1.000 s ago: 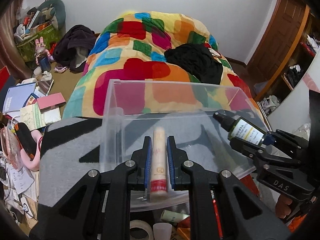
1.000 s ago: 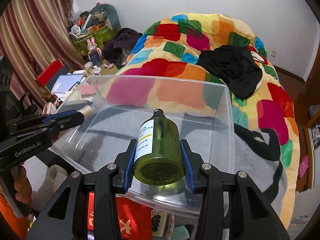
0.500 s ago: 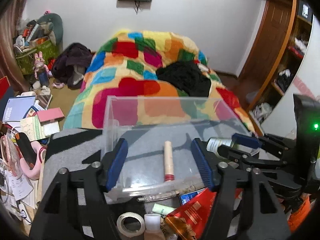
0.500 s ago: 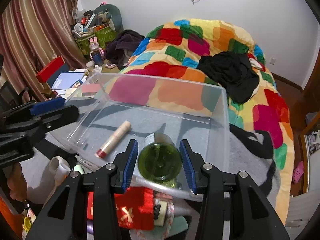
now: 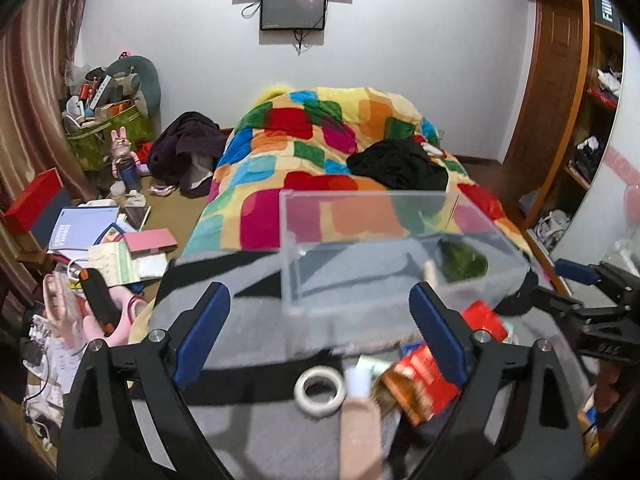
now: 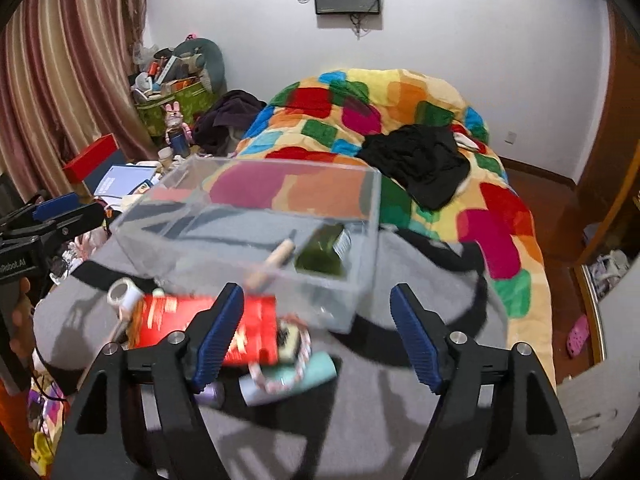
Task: Organize objects
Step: 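Grasp the mint-green bottle with the right tool while the left tool grasps the white tape roll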
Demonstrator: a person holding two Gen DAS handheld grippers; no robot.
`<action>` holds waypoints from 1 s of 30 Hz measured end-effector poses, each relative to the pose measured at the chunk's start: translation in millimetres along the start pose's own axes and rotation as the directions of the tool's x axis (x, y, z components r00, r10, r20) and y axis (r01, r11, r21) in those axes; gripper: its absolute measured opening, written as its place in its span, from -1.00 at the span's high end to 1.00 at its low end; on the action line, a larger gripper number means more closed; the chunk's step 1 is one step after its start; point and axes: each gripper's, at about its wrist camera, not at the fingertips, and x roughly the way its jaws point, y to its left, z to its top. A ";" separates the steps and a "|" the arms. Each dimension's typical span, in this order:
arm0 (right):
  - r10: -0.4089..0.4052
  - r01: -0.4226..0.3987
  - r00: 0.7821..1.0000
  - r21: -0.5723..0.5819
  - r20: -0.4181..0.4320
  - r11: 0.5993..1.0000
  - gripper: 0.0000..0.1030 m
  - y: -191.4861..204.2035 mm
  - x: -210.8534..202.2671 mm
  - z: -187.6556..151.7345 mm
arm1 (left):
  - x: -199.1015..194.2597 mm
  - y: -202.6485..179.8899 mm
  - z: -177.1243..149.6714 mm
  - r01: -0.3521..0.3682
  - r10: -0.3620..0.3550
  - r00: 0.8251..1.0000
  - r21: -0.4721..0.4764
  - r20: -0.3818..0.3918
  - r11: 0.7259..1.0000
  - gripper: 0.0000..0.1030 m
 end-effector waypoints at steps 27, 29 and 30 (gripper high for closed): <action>0.009 0.008 0.977 0.078 -0.214 0.997 -0.52 12.8 46.2 -59.4 | 43.2 18.2 -66.3 0.027 -0.008 0.970 0.075 -0.243 0.997 -0.48; 0.002 0.015 0.978 0.079 -0.210 0.997 -0.45 12.0 46.3 -59.7 | 43.4 16.5 -63.1 0.030 -0.014 0.973 0.067 -0.231 0.997 -0.46; 0.002 0.015 0.979 0.079 -0.203 0.997 -0.40 10.3 44.9 -60.8 | 43.5 15.7 -61.7 0.033 -0.017 0.973 0.064 -0.230 0.997 -0.45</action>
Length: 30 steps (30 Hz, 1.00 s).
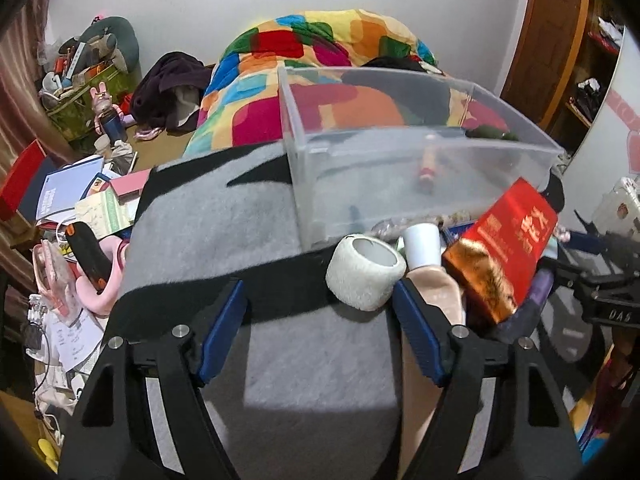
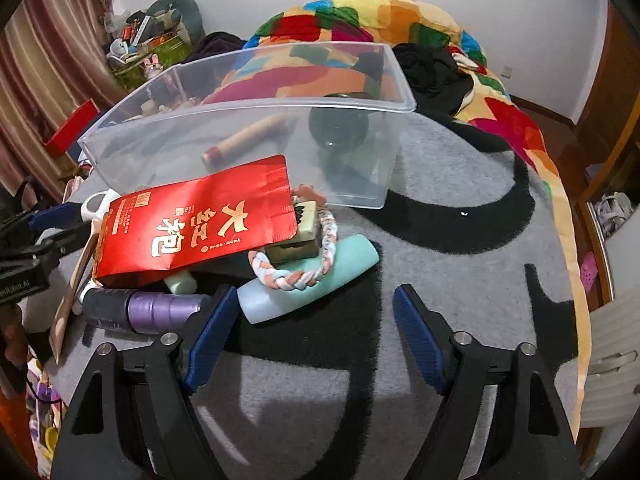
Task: Organize objects
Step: 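Grasp the mint-green bottle with the right tool while the left tool grasps the white tape roll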
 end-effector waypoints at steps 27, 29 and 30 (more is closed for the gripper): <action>-0.019 0.019 1.000 0.019 0.012 1.000 0.10 -35.7 -18.3 -4.6 | -5.9 0.8 -14.4 0.063 -0.064 0.998 -0.024 -0.029 0.998 0.41; -0.031 0.031 1.000 0.007 0.006 0.999 0.11 -33.4 -12.6 -0.2 | -8.0 -0.1 -15.3 0.055 -0.055 0.998 -0.009 -0.026 0.998 0.38; -0.041 0.041 0.999 0.004 0.002 0.999 0.10 -32.6 -8.8 3.5 | -7.9 -0.4 -14.6 0.053 -0.053 0.998 -0.006 -0.028 0.999 0.29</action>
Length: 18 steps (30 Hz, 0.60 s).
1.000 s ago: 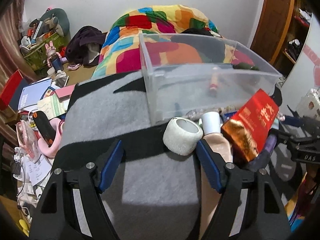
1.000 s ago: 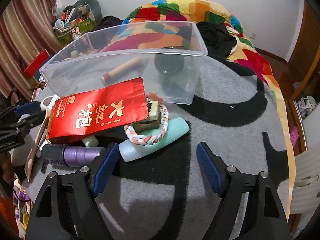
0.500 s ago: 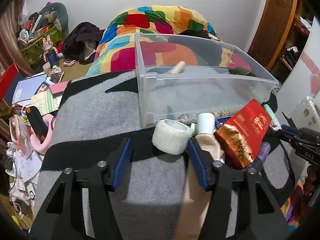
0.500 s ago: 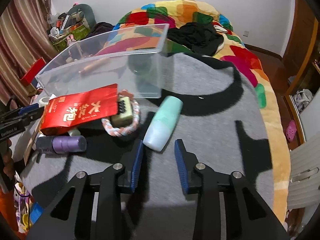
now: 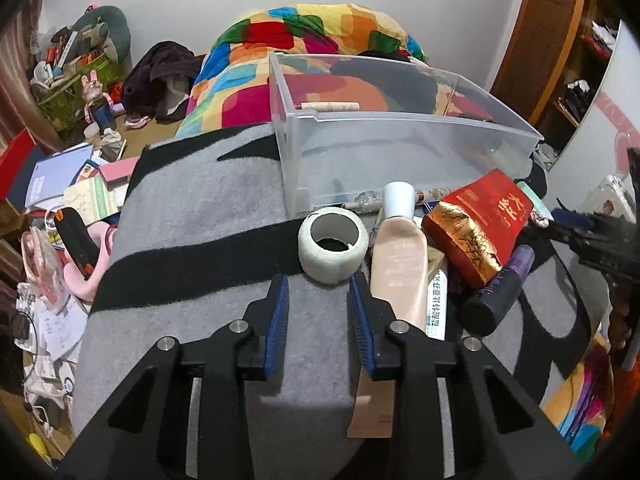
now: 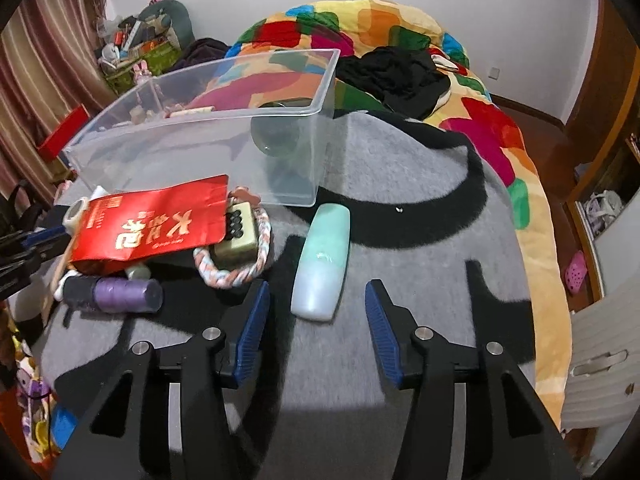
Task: Organize objects
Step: 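Grasp the mint-green bottle with the right tool while the left tool grasps the white tape roll, then place the mint-green bottle and tape roll into the clear box, open both tools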
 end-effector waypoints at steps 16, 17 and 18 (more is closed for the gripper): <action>-0.032 0.033 0.999 -0.015 0.021 0.999 0.56 -5.2 6.5 6.5 | 12.3 -0.9 13.7 -0.001 0.003 1.000 -0.050 0.031 0.999 0.28; -0.036 0.037 0.999 -0.017 0.027 0.999 0.55 -5.3 4.4 5.0 | 9.0 -1.2 12.6 -0.006 0.008 0.999 -0.049 0.040 0.999 0.28; -0.038 0.039 0.999 -0.017 0.037 0.999 0.56 -6.5 0.7 2.9 | 3.7 -1.7 11.7 -0.003 0.006 0.999 -0.048 0.053 0.999 0.28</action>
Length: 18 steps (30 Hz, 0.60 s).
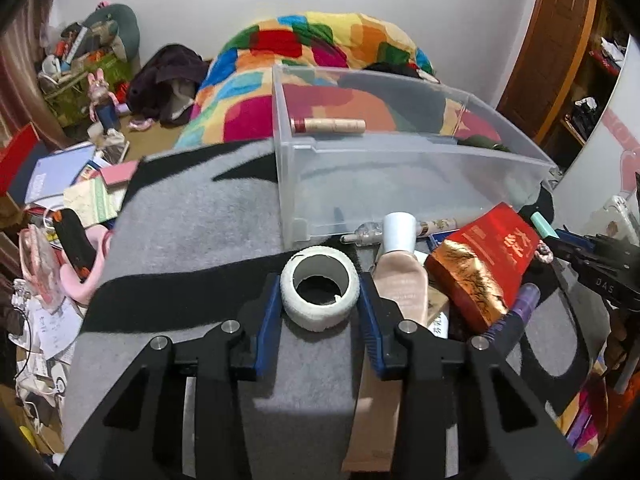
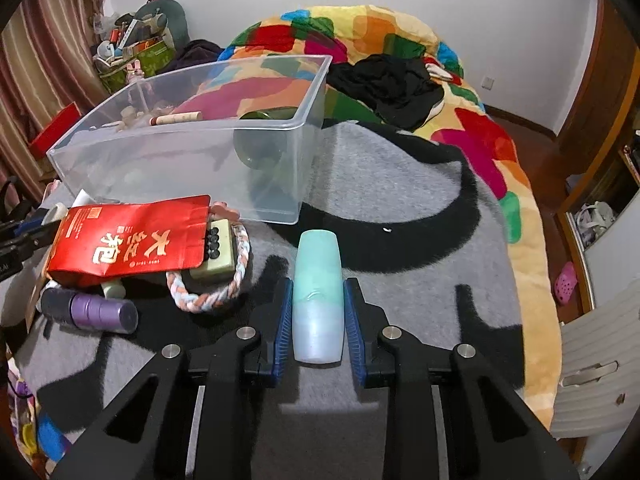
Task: Organize objects
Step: 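Place the mint-green bottle and tape roll into the clear box, open both tools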
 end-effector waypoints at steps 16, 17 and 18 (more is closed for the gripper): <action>0.098 -0.103 0.969 0.014 0.227 0.995 0.56 12.9 -72.9 38.3 | -59.4 -19.3 38.6 0.010 -0.015 0.977 0.023 0.212 1.000 0.27; 0.103 -0.108 0.967 0.010 0.234 0.994 0.56 14.9 -73.4 41.8 | -59.0 -20.1 42.1 0.008 -0.013 0.976 0.022 0.217 1.000 0.28; 0.108 -0.112 0.965 0.006 0.241 0.994 0.56 17.5 -73.5 46.4 | -58.4 -21.3 44.9 0.007 -0.011 0.976 0.020 0.220 1.000 0.28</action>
